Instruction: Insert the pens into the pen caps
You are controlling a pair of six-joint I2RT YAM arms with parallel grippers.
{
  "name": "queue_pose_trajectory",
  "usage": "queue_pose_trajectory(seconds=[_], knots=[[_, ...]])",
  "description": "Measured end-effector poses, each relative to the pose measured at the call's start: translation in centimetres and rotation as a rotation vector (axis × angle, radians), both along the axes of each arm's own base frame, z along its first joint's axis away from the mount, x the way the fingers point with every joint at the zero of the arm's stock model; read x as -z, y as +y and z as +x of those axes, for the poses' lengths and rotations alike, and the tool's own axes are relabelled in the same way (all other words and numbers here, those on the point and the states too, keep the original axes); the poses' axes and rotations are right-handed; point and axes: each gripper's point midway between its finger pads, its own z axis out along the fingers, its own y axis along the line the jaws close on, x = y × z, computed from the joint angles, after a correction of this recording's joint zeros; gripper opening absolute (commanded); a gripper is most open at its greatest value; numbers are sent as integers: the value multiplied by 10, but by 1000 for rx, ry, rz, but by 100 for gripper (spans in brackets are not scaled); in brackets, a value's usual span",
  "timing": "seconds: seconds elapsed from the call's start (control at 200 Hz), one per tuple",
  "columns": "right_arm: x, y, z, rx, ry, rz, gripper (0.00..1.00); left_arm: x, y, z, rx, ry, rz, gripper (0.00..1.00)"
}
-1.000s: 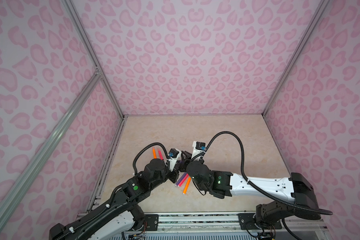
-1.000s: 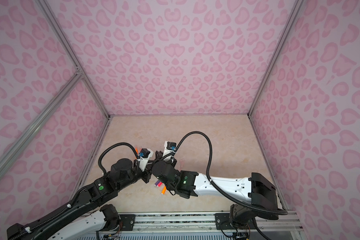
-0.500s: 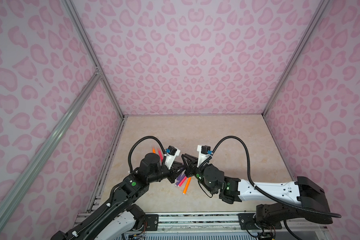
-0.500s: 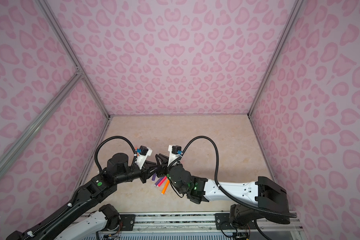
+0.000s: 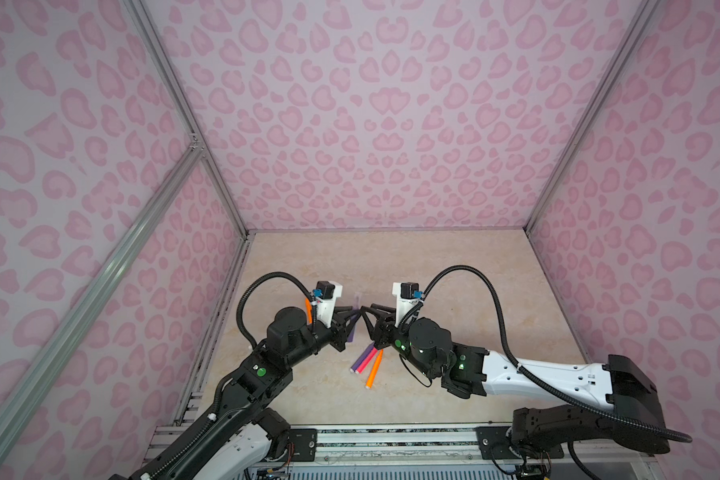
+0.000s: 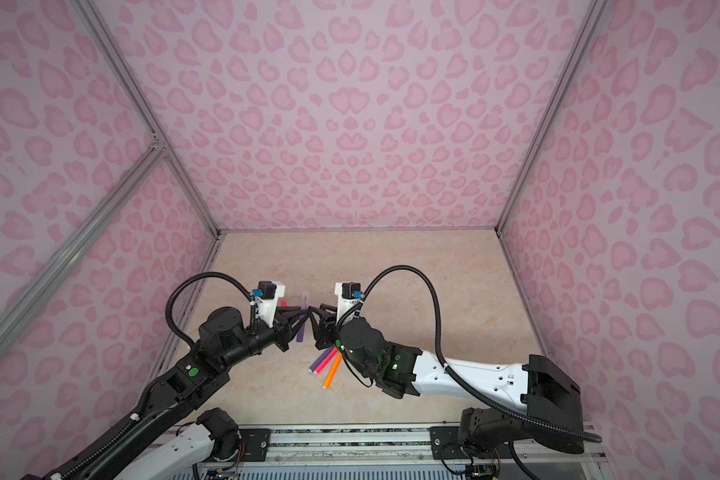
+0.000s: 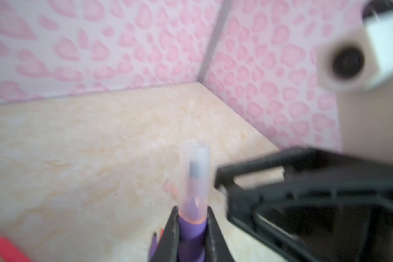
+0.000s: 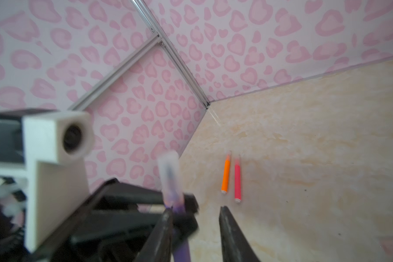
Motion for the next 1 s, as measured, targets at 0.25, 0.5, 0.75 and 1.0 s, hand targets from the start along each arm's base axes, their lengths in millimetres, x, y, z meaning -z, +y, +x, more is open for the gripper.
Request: queue_pose_trajectory(seconds=[0.25,0.5,0.75,1.0], knots=[[2,-37,16,79,23,-88,68,26,33,43,-297,64,54,4],[13,-105,35,246,35,-144,73,107,75,94,-569,349,216,4],[56,-203,74,520,125,-222,76,173,71,123,-617,572,366,4],[88,-253,88,684,205,-232,82,221,66,140,-614,707,463,4]])
